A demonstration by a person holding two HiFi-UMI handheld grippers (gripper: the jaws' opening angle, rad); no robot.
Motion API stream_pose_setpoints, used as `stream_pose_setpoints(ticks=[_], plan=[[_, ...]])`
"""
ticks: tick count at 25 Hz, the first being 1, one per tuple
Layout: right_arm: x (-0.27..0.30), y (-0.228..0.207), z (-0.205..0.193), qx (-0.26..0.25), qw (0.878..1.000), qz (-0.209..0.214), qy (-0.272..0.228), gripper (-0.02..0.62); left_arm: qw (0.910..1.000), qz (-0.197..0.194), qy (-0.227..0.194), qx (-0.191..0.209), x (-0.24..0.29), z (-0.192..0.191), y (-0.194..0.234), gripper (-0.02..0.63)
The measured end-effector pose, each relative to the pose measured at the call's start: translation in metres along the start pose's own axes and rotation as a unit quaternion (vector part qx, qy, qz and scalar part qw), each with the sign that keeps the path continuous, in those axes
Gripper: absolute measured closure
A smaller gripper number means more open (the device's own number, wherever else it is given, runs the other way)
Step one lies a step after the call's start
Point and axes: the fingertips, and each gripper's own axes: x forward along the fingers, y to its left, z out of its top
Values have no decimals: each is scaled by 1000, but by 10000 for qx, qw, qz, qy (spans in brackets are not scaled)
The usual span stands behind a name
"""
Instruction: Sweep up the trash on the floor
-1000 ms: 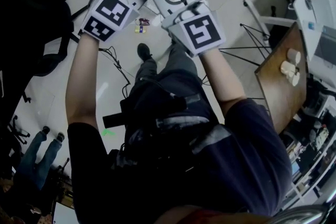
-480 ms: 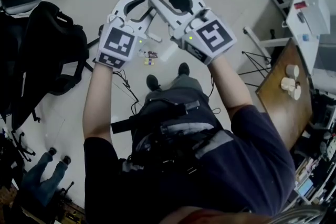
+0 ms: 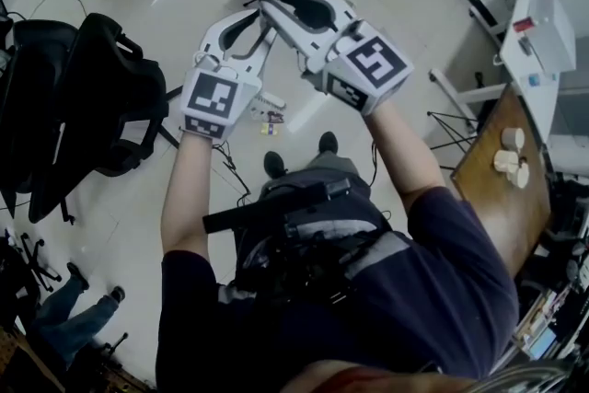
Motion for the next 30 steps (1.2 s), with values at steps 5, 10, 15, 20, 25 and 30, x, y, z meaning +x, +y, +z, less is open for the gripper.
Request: stream_pose_setpoints(ticks=[5, 10, 15, 20, 25, 30], plan=[[-3, 3, 14, -97, 9998, -121, -120, 488, 9999, 33, -124, -17, -5, 14, -3, 499], [-12, 7, 24, -219, 9991, -310, -177, 489, 9995, 8, -294, -117, -7, 25, -12, 500], [-28, 2, 22, -343, 9975, -607, -78, 489, 9988, -201, -372, -249, 1, 25, -26, 502], [-59, -25, 20, -300, 9934, -1110, -21, 489, 9971, -510, -458, -329, 22, 32, -49, 502], [-96, -47, 25, -270, 9901, -1378, -84, 489, 9956, -840, -399, -115, 53, 47, -86, 502], [-141, -74, 32, -148, 9879, -1516, -277, 489, 9941, -1039, -308, 94, 86, 62, -124, 502]])
